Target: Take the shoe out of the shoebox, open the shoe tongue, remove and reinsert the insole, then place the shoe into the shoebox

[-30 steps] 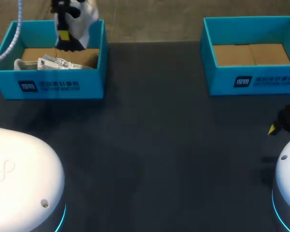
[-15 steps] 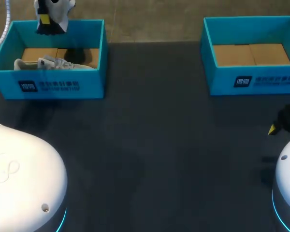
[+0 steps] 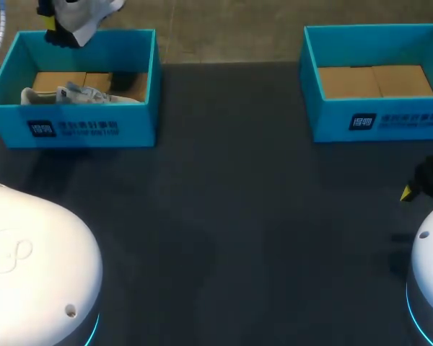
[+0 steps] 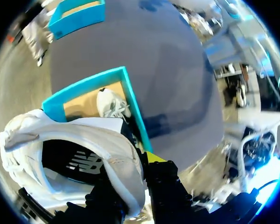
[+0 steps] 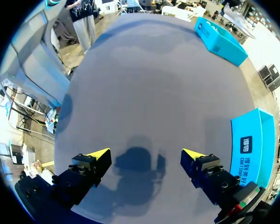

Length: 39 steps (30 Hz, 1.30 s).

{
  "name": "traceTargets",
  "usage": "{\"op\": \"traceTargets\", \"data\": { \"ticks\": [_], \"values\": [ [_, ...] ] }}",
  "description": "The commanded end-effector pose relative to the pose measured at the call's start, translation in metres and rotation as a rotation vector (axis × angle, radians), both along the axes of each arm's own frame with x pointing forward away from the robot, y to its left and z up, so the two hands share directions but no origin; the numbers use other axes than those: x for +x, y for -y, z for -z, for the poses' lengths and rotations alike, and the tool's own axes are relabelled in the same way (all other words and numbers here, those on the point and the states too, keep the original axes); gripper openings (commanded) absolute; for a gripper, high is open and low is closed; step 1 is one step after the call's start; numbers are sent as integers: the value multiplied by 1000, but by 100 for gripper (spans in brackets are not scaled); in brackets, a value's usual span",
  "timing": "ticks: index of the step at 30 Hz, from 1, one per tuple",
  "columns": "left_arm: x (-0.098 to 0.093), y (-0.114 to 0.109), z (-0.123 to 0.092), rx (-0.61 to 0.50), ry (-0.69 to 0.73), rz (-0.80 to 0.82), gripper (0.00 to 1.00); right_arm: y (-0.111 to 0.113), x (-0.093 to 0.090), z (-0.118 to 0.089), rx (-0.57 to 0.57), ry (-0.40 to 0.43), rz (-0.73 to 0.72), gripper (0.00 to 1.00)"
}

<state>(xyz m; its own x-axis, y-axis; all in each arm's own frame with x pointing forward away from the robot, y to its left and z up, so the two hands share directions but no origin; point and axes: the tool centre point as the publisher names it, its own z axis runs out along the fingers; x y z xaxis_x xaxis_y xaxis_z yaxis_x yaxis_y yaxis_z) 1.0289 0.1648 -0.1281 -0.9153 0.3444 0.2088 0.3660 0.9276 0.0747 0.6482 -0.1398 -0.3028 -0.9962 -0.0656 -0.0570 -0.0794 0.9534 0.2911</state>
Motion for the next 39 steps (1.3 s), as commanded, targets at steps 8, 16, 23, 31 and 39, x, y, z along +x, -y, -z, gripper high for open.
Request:
{"op": "traceTargets", "data": {
  "ticks": [8, 16, 23, 31, 39],
  "values": [
    [-12, -8, -3, 19, 88, 85, 0, -1, -1, 1, -4, 2, 2, 100],
    [-8, -11, -3, 16, 99, 141, 0, -1, -1, 1, -4, 2, 2, 100],
    [35, -53, 1, 59, 148, 351, 0, -1, -1, 1, -4, 2, 2, 100],
    [58, -86, 14, 9, 144, 617, 0, -1, -1, 1, -4, 2, 2, 100],
    [61, -103, 25, 53, 177, 784, 0, -1, -1, 1, -4, 2, 2, 100]
  ]
}}
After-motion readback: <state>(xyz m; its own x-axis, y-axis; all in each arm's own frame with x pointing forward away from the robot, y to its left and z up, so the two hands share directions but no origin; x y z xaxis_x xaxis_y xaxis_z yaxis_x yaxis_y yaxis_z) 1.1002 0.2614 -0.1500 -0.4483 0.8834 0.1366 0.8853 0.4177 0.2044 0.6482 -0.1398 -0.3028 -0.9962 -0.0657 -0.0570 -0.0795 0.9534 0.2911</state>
